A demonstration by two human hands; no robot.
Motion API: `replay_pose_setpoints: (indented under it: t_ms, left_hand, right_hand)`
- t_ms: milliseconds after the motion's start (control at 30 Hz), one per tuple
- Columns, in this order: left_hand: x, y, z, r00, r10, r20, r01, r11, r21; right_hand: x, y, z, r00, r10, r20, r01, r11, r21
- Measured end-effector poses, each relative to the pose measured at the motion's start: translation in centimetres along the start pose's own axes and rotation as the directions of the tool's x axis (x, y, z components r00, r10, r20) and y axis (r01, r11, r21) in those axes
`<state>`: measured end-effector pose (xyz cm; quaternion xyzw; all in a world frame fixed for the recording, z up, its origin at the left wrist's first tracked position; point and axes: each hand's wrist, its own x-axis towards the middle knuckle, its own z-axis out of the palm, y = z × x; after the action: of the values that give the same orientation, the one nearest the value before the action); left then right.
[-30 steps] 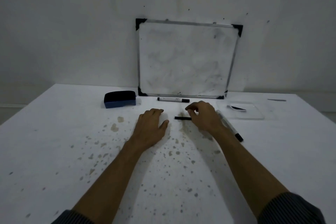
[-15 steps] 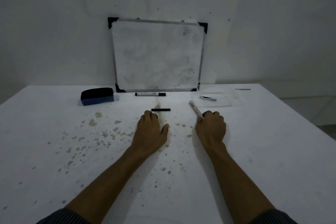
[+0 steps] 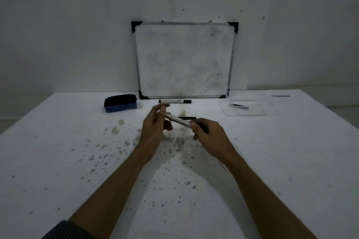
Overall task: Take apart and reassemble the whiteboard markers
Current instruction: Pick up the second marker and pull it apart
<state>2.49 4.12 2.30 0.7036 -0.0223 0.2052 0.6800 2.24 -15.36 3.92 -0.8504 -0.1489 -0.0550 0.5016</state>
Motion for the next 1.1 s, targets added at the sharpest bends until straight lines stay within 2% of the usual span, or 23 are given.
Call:
replay_pose_setpoints:
  t_ms: [33, 100, 167, 200, 233, 300, 367, 433, 500, 567, 667, 733, 833, 867, 900, 933, 967, 1033, 1100]
  left_hand:
    - [0.0, -0.2, -0.2, 1.0, 0.008, 0.028, -0.009, 0.999, 0.035]
    - [0.0, -0.3, -0.1, 0.997, -0.013, 0.08, 0.007, 0.997, 0.076]
    - [-0.2, 0.0, 0.5, 0.991, -0.039, 0.129, 0.028, 0.996, 0.089]
    - [-0.4, 0.2, 1.1, 0.986, -0.047, 0.161, 0.03, 0.994, 0.106]
    - [-0.8, 0.3, 1.7, 0.98, -0.053, 0.194, 0.031, 0.993, 0.115]
    - [-1.6, 0.3, 3.1, 0.975, -0.056, 0.214, 0.04, 0.996, 0.081]
    - [-2.2, 0.0, 4.0, 0.983, -0.059, 0.177, 0.05, 0.997, 0.053]
    - [-2.4, -0.3, 4.2, 0.977, -0.072, 0.2, 0.062, 0.997, 0.052]
    - [-2.5, -0.7, 4.1, 0.964, -0.033, 0.265, 0.01, 0.996, 0.087]
    - [-2.4, -0.8, 3.7, 0.961, 0.032, 0.275, -0.077, 0.985, 0.153]
    - [-2.0, -1.2, 3.2, 0.955, 0.11, 0.274, -0.189, 0.941, 0.282]
    - [-1.7, -1.4, 3.2, 0.937, 0.167, 0.308, -0.298, 0.841, 0.452]
    - [-1.5, -1.6, 3.3, 0.902, 0.283, 0.326, -0.432, 0.564, 0.704]
    - [-1.4, -1.5, 3.1, 0.889, 0.316, 0.331, -0.452, 0.491, 0.745]
    - [-1.3, -1.5, 2.9, 0.879, 0.331, 0.343, -0.467, 0.46, 0.755]
    - [-1.3, -1.5, 2.9, 0.885, 0.308, 0.348, -0.462, 0.504, 0.73]
    - [-1.5, -1.4, 2.9, 0.907, 0.255, 0.335, -0.42, 0.614, 0.669]
    - [-1.8, -1.0, 3.4, 0.96, 0.12, 0.252, -0.238, 0.824, 0.514]
    - [-1.9, -0.3, 4.0, 0.986, -0.02, 0.164, -0.047, 0.917, 0.397]
  right_hand:
    - [0.0, 0.2, -0.1, 1.0, 0.013, 0.007, -0.013, 0.999, 0.05]
    - [0.3, 0.4, -0.2, 0.993, 0.117, -0.03, -0.099, 0.93, 0.354]
    - [0.5, 0.4, -0.2, 0.969, 0.242, -0.048, -0.14, 0.701, 0.7]
    - [0.7, 0.5, -0.2, 0.963, 0.265, -0.044, -0.135, 0.619, 0.774]
    - [0.9, 0.6, -0.1, 0.966, 0.257, -0.037, -0.132, 0.606, 0.784]
    - [1.0, 0.8, 0.4, 0.976, 0.216, -0.032, -0.131, 0.696, 0.706]
    - [1.1, 0.8, 0.8, 0.965, 0.249, -0.083, -0.146, 0.773, 0.618]
    - [1.2, 0.9, 1.0, 0.929, 0.349, -0.122, -0.202, 0.755, 0.624]
    - [1.1, 0.9, 1.2, 0.911, 0.405, -0.079, -0.245, 0.684, 0.687]
    - [1.0, 0.9, 1.2, 0.92, 0.392, -0.016, -0.262, 0.644, 0.719]
    - [1.0, 0.7, 1.4, 0.933, 0.358, 0.04, -0.281, 0.651, 0.705]
    - [1.0, 0.5, 1.7, 0.92, 0.384, 0.076, -0.318, 0.622, 0.716]
    - [1.1, 0.3, 1.9, 0.903, 0.414, 0.117, -0.353, 0.557, 0.751]
    - [1.1, 0.3, 1.9, 0.906, 0.407, 0.121, -0.347, 0.548, 0.761]
    - [1.0, 0.3, 1.9, 0.912, 0.394, 0.111, -0.334, 0.559, 0.759]
    - [1.0, 0.3, 2.0, 0.923, 0.375, 0.09, -0.312, 0.591, 0.743]
    - [0.9, 0.4, 2.1, 0.936, 0.346, 0.066, -0.285, 0.634, 0.719]
    - [0.6, 0.3, 2.4, 0.961, 0.275, 0.038, -0.227, 0.701, 0.676]
    - [0.5, 0.1, 2.5, 0.979, 0.203, 0.006, -0.158, 0.741, 0.653]
